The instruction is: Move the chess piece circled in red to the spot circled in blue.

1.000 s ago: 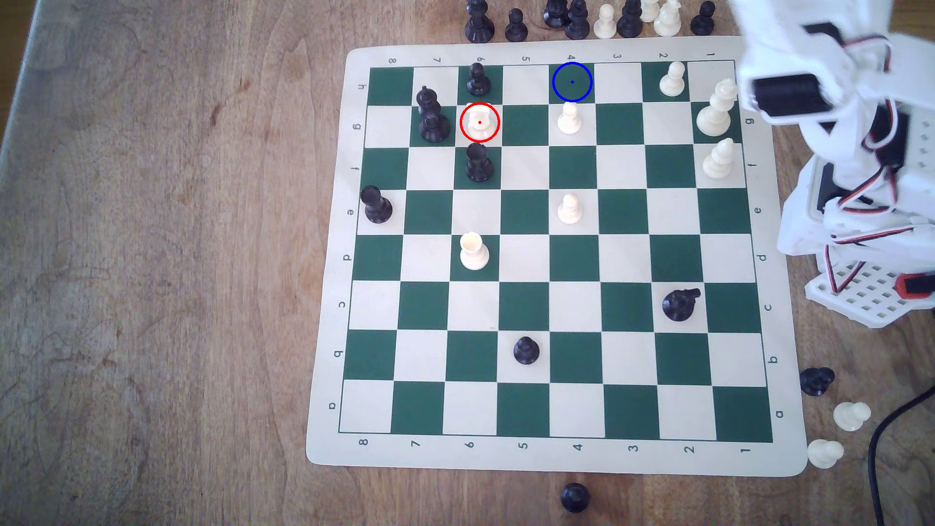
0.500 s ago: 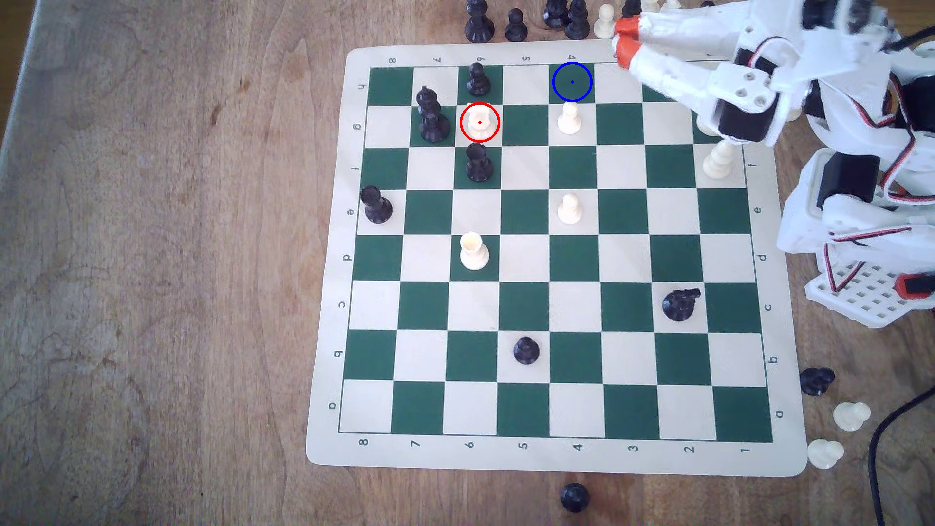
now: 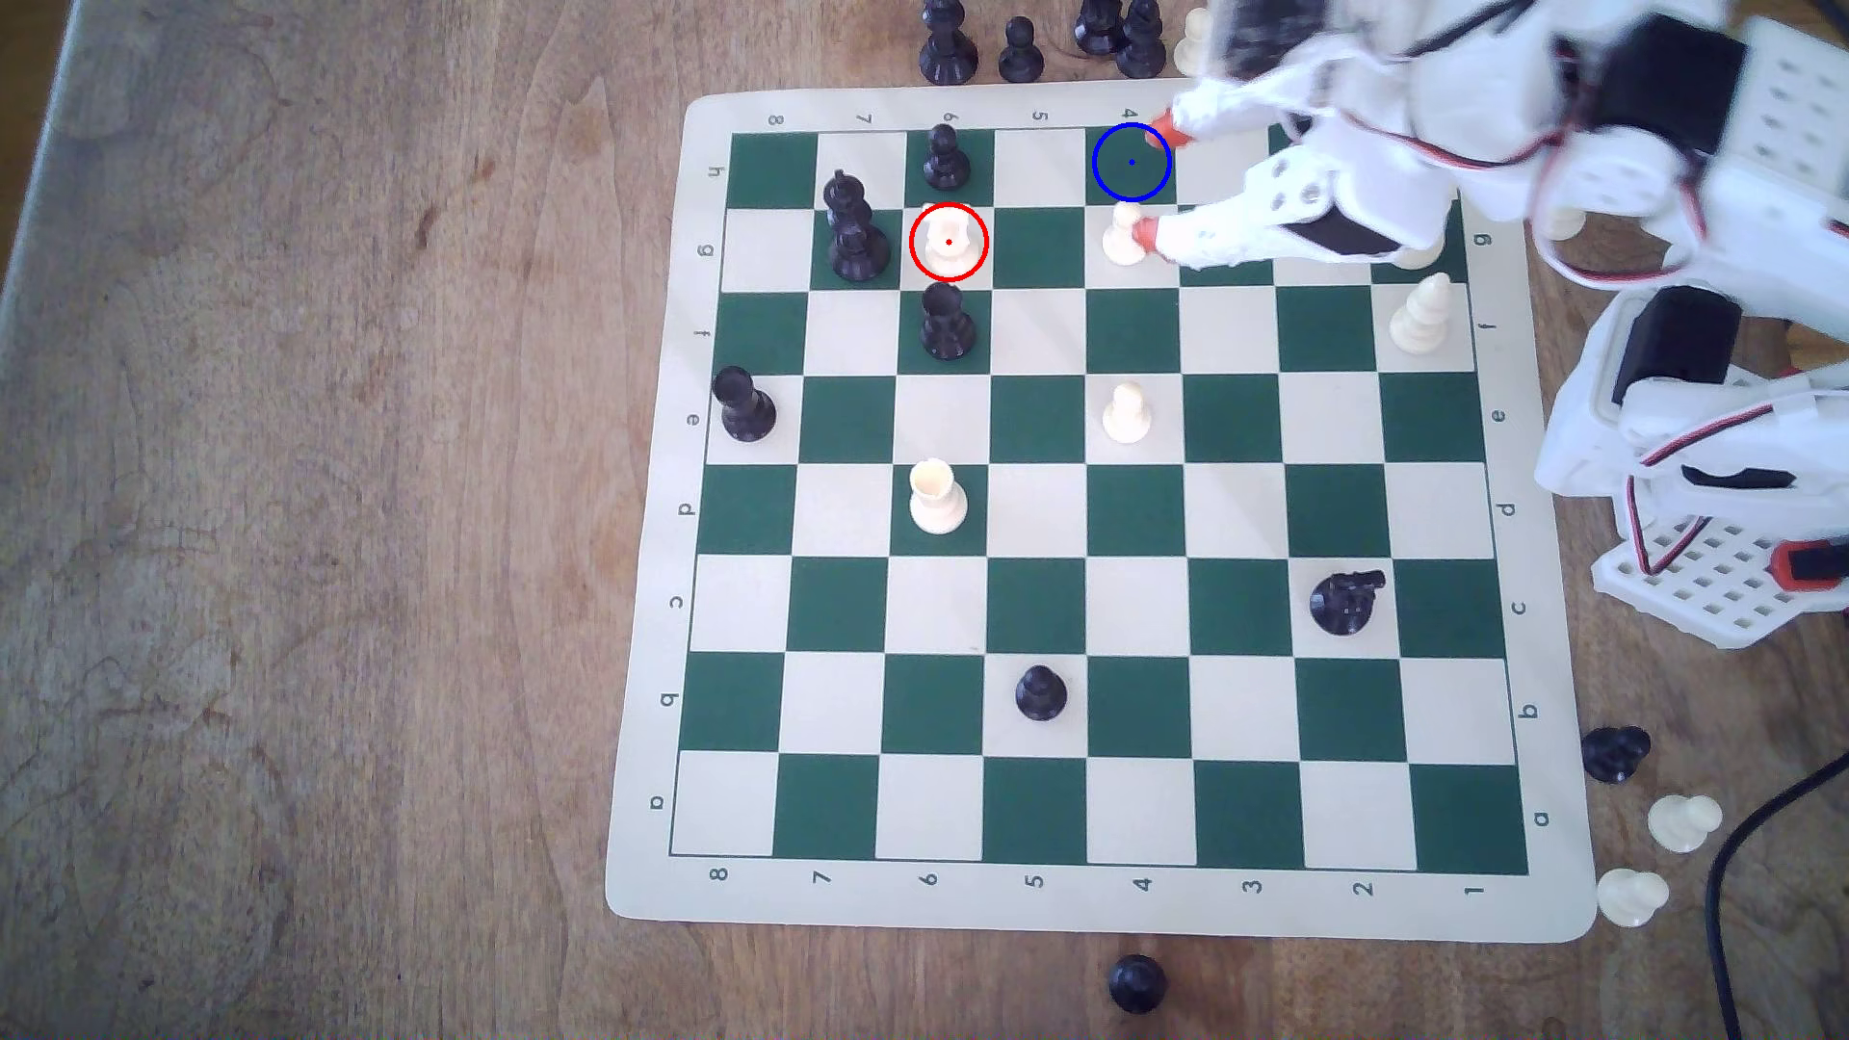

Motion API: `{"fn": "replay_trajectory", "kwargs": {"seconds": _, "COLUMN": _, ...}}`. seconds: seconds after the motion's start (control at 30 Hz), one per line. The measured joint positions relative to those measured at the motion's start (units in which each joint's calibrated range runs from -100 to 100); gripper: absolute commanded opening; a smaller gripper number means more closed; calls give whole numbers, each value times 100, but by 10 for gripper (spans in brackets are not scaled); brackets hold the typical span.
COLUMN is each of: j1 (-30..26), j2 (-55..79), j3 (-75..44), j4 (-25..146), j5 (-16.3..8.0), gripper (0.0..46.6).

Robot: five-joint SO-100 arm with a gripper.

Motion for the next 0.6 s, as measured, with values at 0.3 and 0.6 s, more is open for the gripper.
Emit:
{"fn": "replay_trajectory", "kwargs": {"seconds": 0.3, "j1": 66, "j2": 2338, "j3": -1889, "j4": 327, "j5": 576, "gripper": 127}}
{"fn": "replay_trajectory", "kwargs": {"seconds": 0.6, "j1": 111, "j2": 4055, "j3": -3190, "j4": 454, "j5": 645, "gripper": 170}}
